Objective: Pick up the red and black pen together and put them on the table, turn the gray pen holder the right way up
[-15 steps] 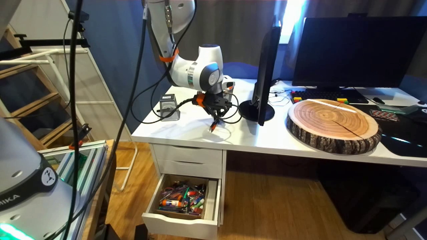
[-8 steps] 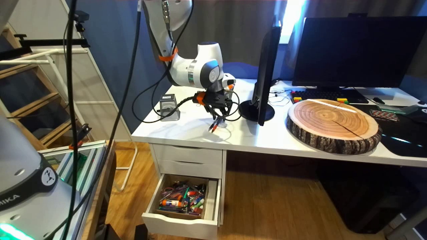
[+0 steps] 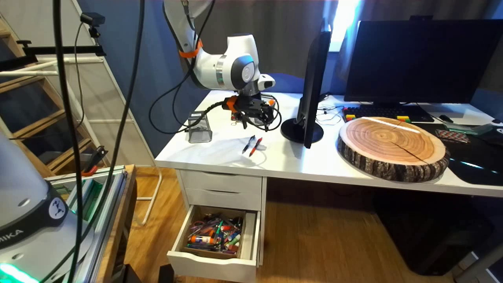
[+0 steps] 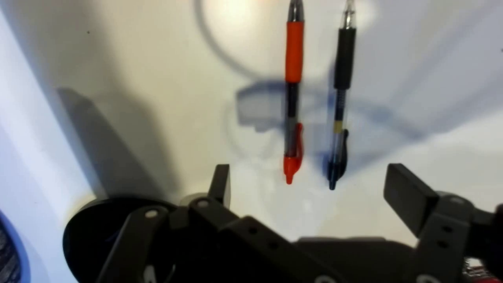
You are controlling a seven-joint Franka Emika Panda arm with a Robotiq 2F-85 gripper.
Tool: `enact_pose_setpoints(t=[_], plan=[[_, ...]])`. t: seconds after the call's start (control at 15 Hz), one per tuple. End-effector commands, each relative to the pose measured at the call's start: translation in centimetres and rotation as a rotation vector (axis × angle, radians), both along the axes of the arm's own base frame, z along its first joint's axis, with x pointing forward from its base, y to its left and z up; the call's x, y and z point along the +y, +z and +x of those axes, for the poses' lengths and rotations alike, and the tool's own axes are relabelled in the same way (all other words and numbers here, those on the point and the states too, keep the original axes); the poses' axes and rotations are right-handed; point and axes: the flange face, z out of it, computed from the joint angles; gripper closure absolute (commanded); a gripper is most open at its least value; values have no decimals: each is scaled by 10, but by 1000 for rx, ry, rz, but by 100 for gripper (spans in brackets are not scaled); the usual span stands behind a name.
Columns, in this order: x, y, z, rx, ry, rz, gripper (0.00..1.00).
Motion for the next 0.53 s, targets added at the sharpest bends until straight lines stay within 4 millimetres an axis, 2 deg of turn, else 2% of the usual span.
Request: enact_pose_setpoints(t=[0.0,0.33,0.4,0.47], plan=[[9,23,-27,81,-24,31,0],[37,35,-51,260,-136,-18,0],[30,26,-43,209,-85,-5,0],[34,28,-46,215,-84,-8,0]])
